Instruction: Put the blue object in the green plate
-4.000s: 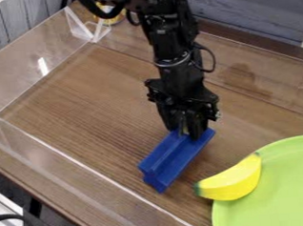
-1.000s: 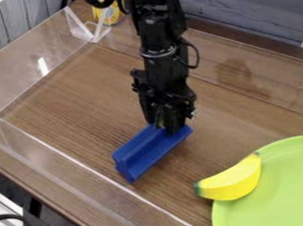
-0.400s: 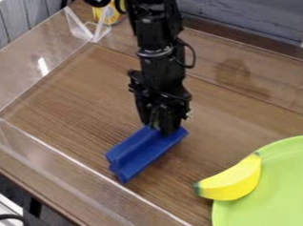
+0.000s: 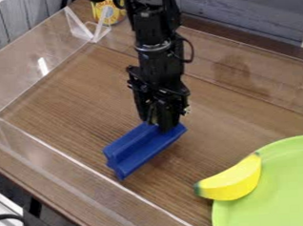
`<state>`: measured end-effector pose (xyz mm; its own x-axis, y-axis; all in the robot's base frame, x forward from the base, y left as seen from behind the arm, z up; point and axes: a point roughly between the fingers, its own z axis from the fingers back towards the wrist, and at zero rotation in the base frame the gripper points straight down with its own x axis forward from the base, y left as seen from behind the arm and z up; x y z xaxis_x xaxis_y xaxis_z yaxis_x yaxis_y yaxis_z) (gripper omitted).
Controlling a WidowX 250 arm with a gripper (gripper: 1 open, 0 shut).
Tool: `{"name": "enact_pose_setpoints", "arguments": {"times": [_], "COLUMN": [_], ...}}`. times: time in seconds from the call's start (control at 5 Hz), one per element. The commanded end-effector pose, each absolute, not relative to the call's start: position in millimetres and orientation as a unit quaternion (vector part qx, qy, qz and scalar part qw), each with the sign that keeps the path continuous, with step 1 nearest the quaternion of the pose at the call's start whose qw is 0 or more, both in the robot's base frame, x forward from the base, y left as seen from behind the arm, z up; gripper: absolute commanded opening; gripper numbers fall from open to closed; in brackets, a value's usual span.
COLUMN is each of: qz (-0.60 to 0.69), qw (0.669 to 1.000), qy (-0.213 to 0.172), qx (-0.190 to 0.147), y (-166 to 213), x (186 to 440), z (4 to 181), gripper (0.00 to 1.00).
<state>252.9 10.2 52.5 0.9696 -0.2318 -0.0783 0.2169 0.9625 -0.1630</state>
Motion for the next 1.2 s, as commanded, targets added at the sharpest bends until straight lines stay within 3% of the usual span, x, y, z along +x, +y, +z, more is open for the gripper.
{"name": "enact_pose_setpoints", "arguments": {"times": [0.0,1.0], "qz": [-0.115,-0.128], "qw": [0.991,0.988], "qy": [0.010,0.012], "qx": [-0.071,-0.091], "y": [13.8,19.2], "x": [262.0,257.7], "z": [75.5,91.8], "gripper": [0.00,0.00]}}
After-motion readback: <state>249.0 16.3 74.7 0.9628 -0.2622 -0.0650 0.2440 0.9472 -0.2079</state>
